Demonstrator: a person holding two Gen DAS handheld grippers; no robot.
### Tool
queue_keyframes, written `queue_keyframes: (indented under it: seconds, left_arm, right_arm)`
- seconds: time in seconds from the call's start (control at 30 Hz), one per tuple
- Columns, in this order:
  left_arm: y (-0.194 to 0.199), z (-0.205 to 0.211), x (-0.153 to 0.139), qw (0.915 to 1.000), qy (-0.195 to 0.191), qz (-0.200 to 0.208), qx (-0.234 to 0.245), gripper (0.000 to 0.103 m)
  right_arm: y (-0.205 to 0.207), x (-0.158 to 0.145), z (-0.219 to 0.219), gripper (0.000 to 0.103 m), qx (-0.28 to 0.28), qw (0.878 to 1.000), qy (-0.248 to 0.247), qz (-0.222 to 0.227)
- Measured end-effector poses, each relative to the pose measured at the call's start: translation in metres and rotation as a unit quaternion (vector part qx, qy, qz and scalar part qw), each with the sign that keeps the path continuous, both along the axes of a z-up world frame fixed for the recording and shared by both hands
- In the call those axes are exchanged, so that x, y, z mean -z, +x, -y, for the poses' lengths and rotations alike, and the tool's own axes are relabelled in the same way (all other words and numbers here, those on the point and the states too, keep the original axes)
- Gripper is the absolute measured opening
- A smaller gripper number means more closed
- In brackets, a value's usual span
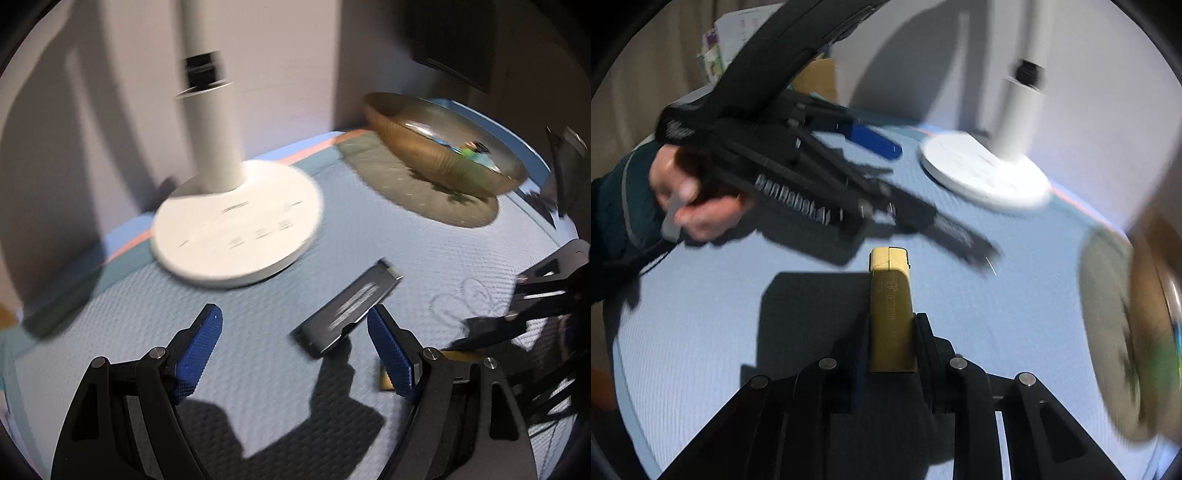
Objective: Organize rigid objects
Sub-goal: 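Grasp the black lighter with the left tool while the right tool grasps the yellow lighter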
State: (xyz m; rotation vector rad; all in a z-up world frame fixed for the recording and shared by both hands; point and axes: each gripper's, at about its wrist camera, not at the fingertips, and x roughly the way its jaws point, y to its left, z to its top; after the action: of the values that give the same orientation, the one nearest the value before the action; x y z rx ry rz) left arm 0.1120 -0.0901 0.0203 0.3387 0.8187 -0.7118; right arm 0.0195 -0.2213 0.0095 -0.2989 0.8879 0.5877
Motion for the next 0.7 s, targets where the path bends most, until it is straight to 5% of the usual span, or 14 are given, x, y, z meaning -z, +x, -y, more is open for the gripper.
queue_keyframes:
  seconds: [0.23, 0.3, 0.37, 0.53, 0.67, 0.7]
  left_arm:
    - [-0.001, 0.041, 0.010, 0.9989, 0.020, -0.009, 0.040, 0.079]
    - [-0.013, 0.047, 0.013, 0.9973, 0.025, -0.023, 0.065, 0.060]
    - [-0.026, 0.050, 0.013, 0.9960, 0.031, -0.024, 0.081, 0.054]
    - [-0.021, 0.053, 0.014, 0.9983, 0.026, -0.030, 0.043, 0.055]
    - [-0.027, 0.052, 0.012, 0.9993, 0.022, -0.023, 0.019, 0.022]
    - [-0.032, 0.051, 0.010, 0.9993, 0.024, -0.024, 0.014, 0.021]
  right_arm:
    - [-0.041, 0.002, 0.078, 0.023, 0.114, 0.993, 0.020, -0.014]
    - [-0.046, 0.001, 0.092, 0.023, 0.134, 0.990, 0.036, -0.021]
    - [-0.052, 0.000, 0.100, 0.023, 0.140, 0.989, 0.042, -0.023]
    - [-0.037, -0.001, 0.096, 0.026, 0.158, 0.985, 0.056, -0.035]
    - [-0.030, -0.002, 0.082, 0.027, 0.178, 0.983, 0.036, -0.034]
    - [-0.031, -0.002, 0.078, 0.027, 0.178, 0.983, 0.026, -0.028]
